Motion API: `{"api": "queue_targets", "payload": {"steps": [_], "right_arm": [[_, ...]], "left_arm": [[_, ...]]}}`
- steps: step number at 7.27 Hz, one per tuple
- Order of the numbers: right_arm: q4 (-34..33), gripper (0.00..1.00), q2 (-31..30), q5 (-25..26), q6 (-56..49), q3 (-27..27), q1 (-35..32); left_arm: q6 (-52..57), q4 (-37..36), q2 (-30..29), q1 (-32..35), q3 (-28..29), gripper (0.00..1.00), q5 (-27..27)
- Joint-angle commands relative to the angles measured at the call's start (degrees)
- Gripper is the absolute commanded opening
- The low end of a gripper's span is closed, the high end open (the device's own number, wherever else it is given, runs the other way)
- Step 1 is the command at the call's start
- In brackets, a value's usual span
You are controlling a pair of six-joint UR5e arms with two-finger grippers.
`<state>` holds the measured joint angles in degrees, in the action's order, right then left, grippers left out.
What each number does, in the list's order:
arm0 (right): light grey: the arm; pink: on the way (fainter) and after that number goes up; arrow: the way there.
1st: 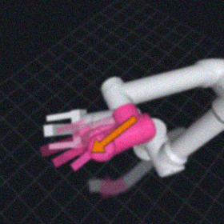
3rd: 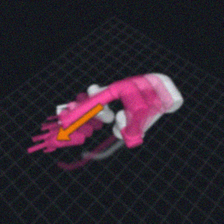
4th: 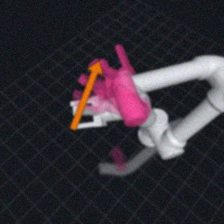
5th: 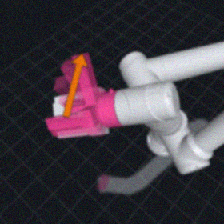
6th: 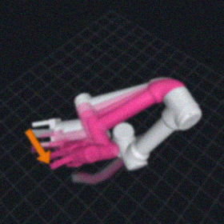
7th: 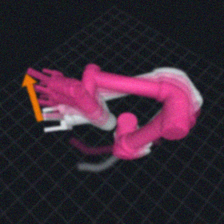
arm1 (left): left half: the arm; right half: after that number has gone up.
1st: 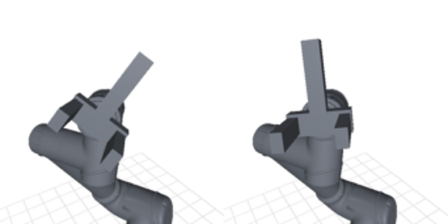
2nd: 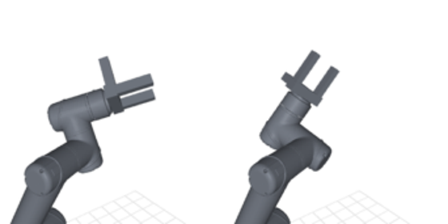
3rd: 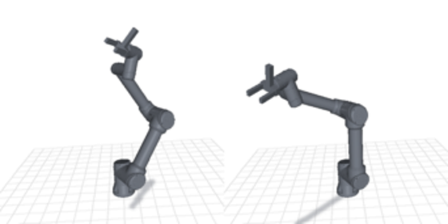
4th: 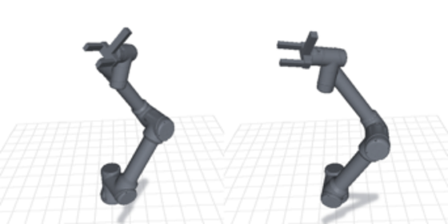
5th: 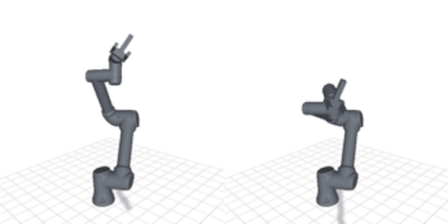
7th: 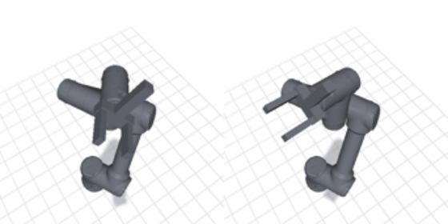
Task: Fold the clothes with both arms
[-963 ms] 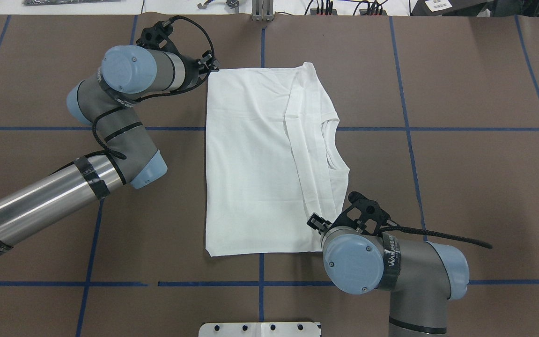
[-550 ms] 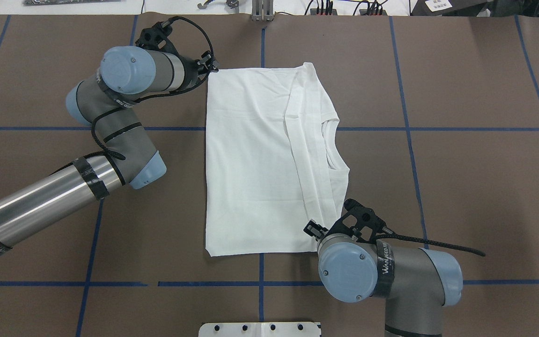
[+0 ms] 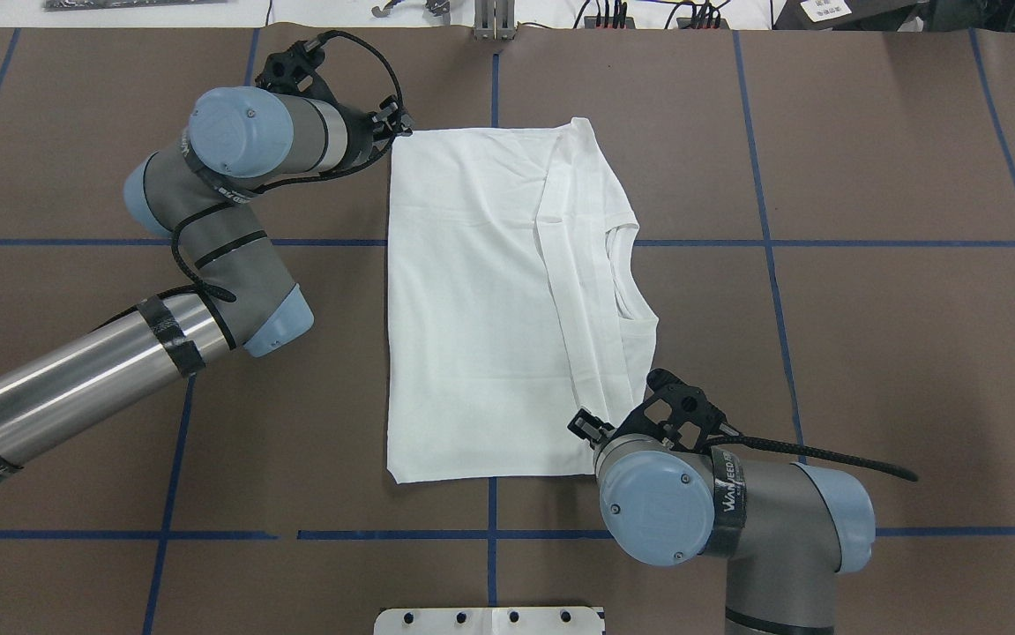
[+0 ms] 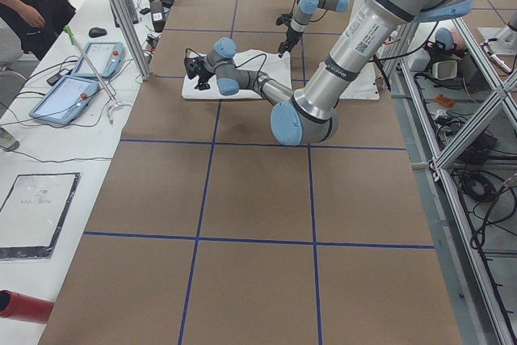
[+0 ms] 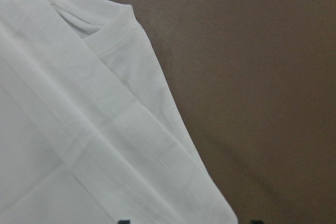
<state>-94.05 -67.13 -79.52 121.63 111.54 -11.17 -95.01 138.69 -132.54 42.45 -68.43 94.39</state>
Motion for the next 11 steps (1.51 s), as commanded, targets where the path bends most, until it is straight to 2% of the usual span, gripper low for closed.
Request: {"api": "queue_targets", "payload": {"steps": [1, 4, 5, 6, 7, 11], "right_arm": [[4.98, 0.81, -0.01, -0.28, 0.1, -2.62, -0.17], [5.11, 0.77, -0.01, -0.72, -0.07, -2.56, 0.1], [5.02, 0.67, -0.1, -0.73, -0.07, -2.65, 0.1], [4.84, 0.3, -0.54, -0.73, 0.1, -2.39, 0.01], [4.67, 0.0, -0.63, -0.73, 0.1, -2.47, -0.08], [4.67, 0.0, -0.63, -0.64, 0.19, -1.51, -0.43]], "left_arm": [[0.0, 0.0, 0.0, 0.0, -0.03, 0.6, 0.0], [0.0, 0.0, 0.0, -0.09, -0.03, 0.6, 0.0], [0.0, 0.0, 0.0, 0.0, -0.03, 0.6, 0.0], [0.0, 0.0, 0.0, 0.0, -0.03, 0.6, 0.0], [0.0, 0.0, 0.0, 0.0, -0.03, 0.6, 0.0], [-0.08, -0.09, 0.0, 0.0, -0.47, 0.6, 0.09]]}}
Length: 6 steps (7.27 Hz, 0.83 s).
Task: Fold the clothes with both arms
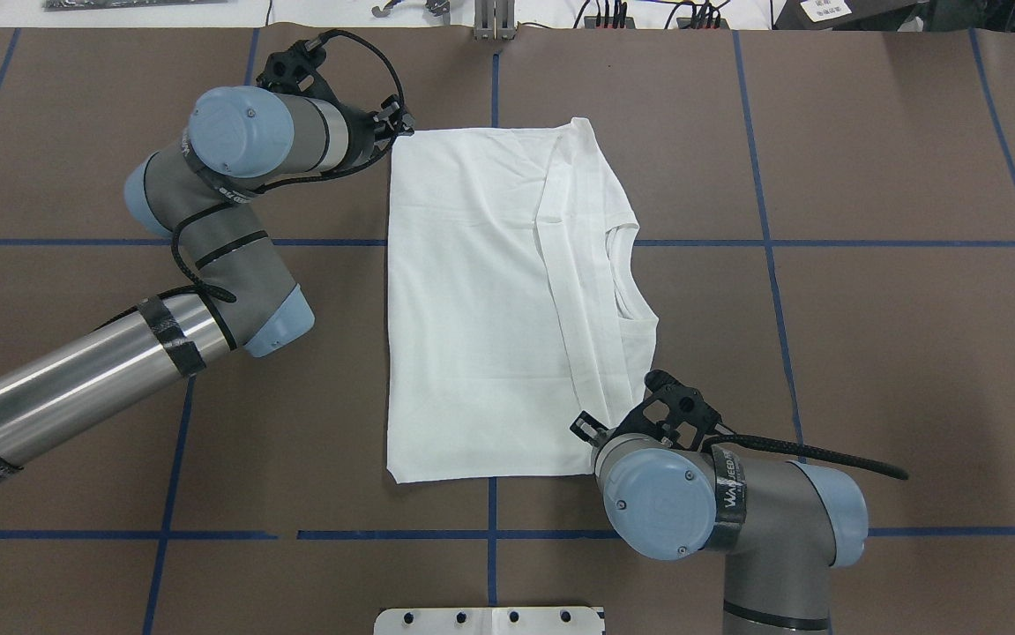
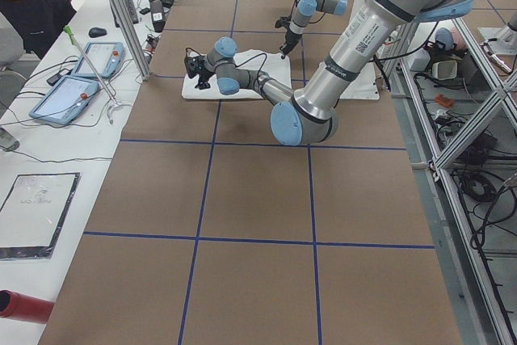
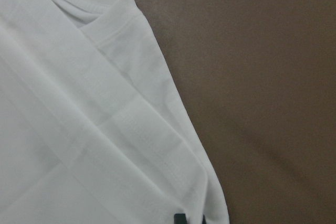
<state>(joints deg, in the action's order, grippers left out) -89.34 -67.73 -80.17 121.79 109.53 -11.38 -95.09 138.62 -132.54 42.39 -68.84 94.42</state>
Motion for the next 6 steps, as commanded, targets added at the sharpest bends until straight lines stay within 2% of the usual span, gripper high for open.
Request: {"api": "queue_targets", "payload": {"steps": [1, 2, 5, 6], "right_arm": [[-0.48, 0.0, -0.47, 0.01, 0.03, 1.82, -0.39], [-2.57, 0.0, -0.39, -0.07, 0.03, 3.05, -0.22], [-2.77, 0.0, -0.04, 0.1, 0.29, 2.71, -0.04], [-2.76, 0.27, -0.04, 0.19, 0.47, 2.36, -1.0]], "left_arm": [[-0.01, 0.08, 0.0, -0.03, -0.07, 0.6, 0.07], [-0.01, -0.01, 0.09, -0.03, -1.03, 0.6, 0.07], [-0.1, -0.1, 0.09, -0.38, -1.74, 0.6, 0.07], [-0.1, -0.19, 0.17, -0.47, -1.74, 0.6, 0.07]]}}
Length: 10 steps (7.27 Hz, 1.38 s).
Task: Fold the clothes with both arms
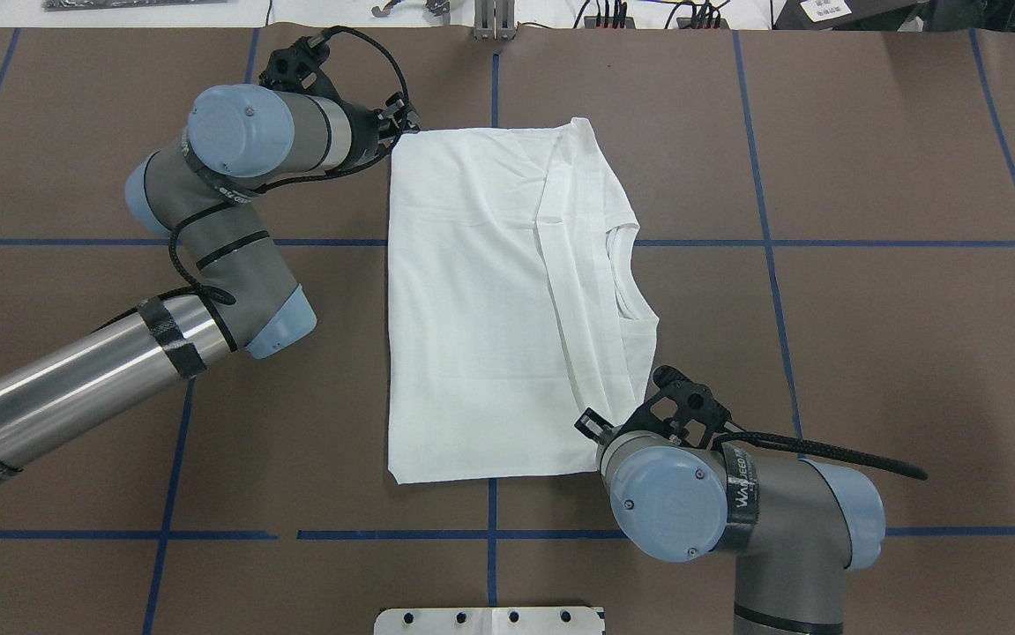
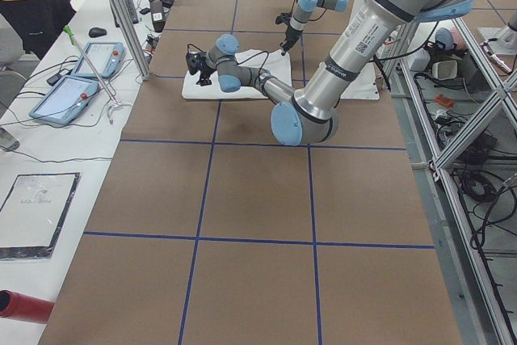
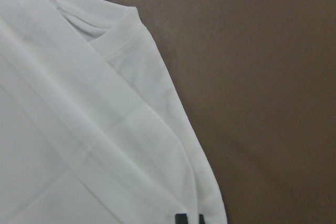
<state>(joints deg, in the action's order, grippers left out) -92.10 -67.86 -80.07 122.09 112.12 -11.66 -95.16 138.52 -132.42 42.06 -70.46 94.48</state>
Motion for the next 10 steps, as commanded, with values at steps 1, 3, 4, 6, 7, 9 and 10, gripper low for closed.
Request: {"api": "queue_targets", "payload": {"steps": [1, 3, 4, 6, 7, 9, 10], "right_arm": [[0.07, 0.41, 0.1, 0.18, 0.34, -0.76, -0.82], [0.16, 0.51, 0.27, 0.27, 0.35, -1.99, -0.73], [0.16, 0.55, 0.36, 0.27, 0.17, -2.86, -0.64], [-0.01, 0.55, 0.45, 0.09, 0.17, -3.05, -0.47], [-0.1, 0.55, 0.28, 0.09, 0.17, -3.05, -0.47], [-0.1, 0.5, 0.27, 0.01, 0.26, -3.05, -0.12], [-0.01, 0.49, 0.36, 0.01, 0.26, -3.05, -0.03]], "left_arm": [[-0.03, -0.01, 0.58, -0.14, -0.11, 0.6, 0.0], [-0.03, -0.01, 0.76, -0.22, -0.2, 0.6, 0.0], [-0.03, -0.01, 0.76, -0.31, -0.2, 0.6, 0.0], [-0.03, -0.01, 0.76, -0.31, -0.2, 0.6, 0.0], [-0.03, -0.01, 0.76, -0.31, -0.2, 0.6, 0.0], [-0.03, -0.01, 0.76, -0.31, -0.2, 0.6, 0.0], [-0.03, -0.01, 0.85, -0.22, -0.2, 0.6, 0.0]]}}
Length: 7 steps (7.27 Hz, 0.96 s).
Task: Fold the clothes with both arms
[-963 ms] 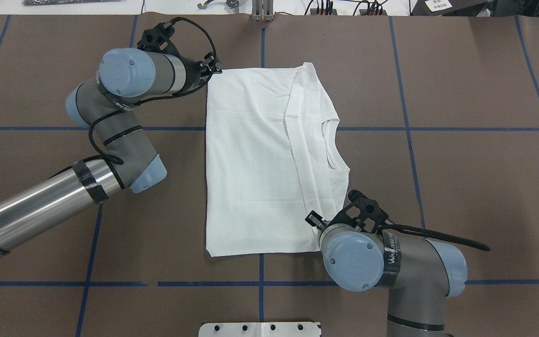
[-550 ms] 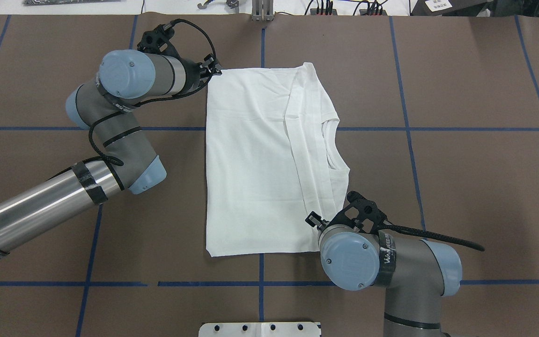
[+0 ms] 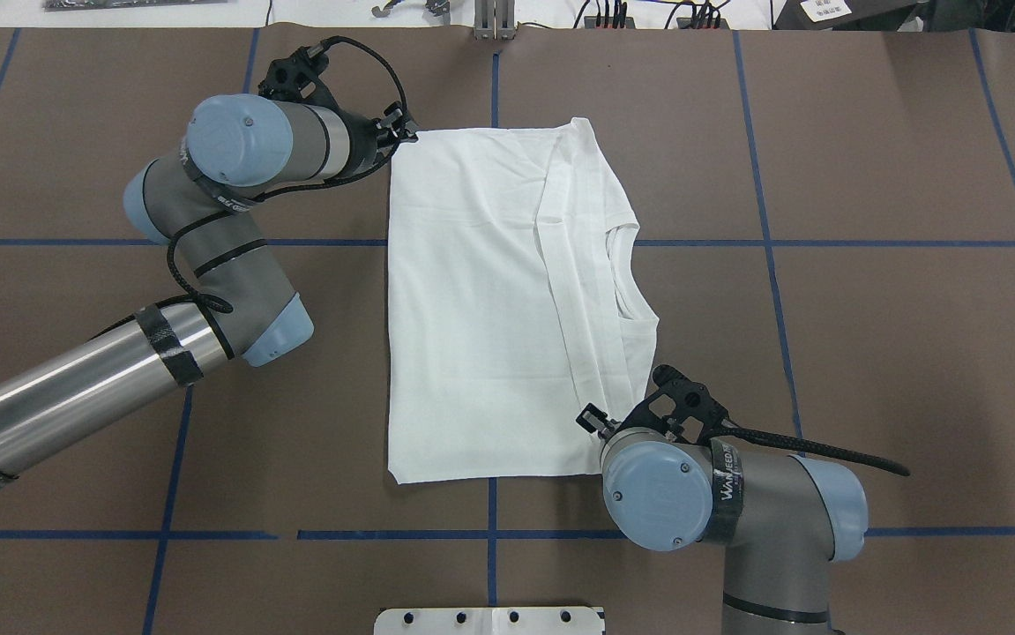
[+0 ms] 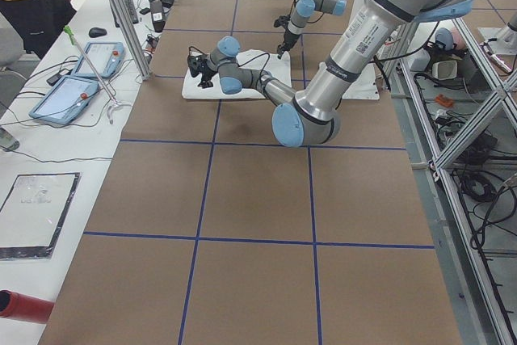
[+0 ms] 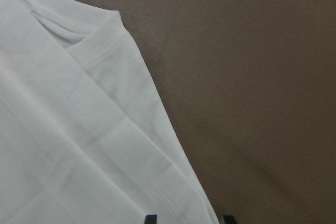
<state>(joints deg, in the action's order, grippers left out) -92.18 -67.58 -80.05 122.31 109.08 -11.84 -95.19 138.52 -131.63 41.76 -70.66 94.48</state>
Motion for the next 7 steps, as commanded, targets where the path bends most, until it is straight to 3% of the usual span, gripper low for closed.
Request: {"api": "queue_targets", "payload": {"steps": [1, 7], "right_arm": [[0.07, 0.47, 0.08, -0.01, 0.03, 0.0, 0.15], [0.95, 0.52, 0.43, 0.07, 3.81, 0.08, 0.76]], "left_arm": [[0.0, 0.0, -0.03, 0.08, 0.0, 0.6, 0.0], [0.0, -0.18, 1.64, -0.01, -1.84, 0.6, -0.09]]}}
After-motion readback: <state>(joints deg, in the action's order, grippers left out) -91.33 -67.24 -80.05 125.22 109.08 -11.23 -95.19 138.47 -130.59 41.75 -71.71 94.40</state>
